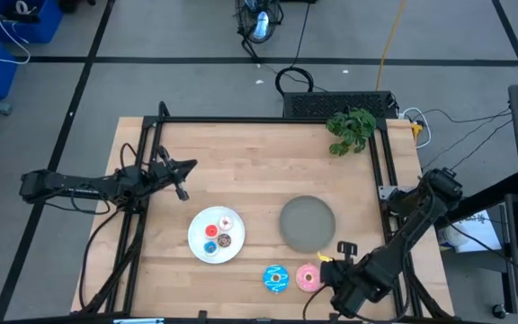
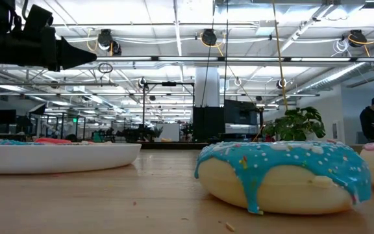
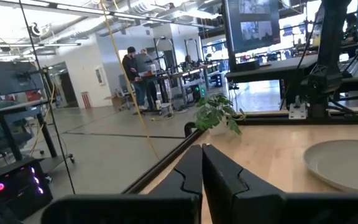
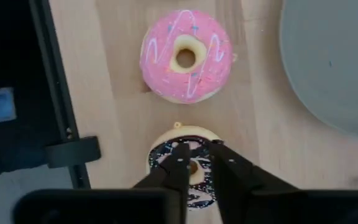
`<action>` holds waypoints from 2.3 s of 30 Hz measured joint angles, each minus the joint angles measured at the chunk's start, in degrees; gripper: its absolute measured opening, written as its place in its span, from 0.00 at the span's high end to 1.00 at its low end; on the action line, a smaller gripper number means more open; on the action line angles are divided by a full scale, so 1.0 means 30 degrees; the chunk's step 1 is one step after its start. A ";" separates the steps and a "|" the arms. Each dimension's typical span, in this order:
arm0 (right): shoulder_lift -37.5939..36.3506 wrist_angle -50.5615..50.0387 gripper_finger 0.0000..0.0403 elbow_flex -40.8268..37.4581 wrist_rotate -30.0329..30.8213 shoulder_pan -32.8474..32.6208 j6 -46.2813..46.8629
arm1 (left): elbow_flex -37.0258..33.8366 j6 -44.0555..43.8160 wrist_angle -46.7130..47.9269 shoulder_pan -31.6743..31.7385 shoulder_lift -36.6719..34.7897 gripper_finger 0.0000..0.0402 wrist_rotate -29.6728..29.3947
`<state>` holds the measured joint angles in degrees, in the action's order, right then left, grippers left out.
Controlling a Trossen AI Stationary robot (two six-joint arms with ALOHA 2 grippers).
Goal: Pick & Place donuts
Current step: Put the large black donut on the gray plate
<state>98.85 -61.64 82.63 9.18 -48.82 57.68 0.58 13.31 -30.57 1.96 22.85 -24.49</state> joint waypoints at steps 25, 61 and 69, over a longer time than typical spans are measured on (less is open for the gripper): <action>-0.0016 0.4348 0.45 -0.6530 -0.2787 -0.0015 0.0600 | 0.0015 0.0137 0.0102 0.0000 0.0001 0.92 -0.0001; -0.4093 0.2937 0.98 -0.4071 -0.1985 0.2242 -0.1955 | 0.0015 0.0155 0.0095 0.0000 0.0007 0.92 0.0000; -0.4102 -0.0054 0.97 -0.1336 -0.1100 0.2910 -0.2829 | 0.0015 0.0155 0.0146 0.0000 0.0000 0.92 0.0000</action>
<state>86.54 -61.81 78.62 5.88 -40.09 49.19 0.62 13.78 -30.13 1.96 22.85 -24.49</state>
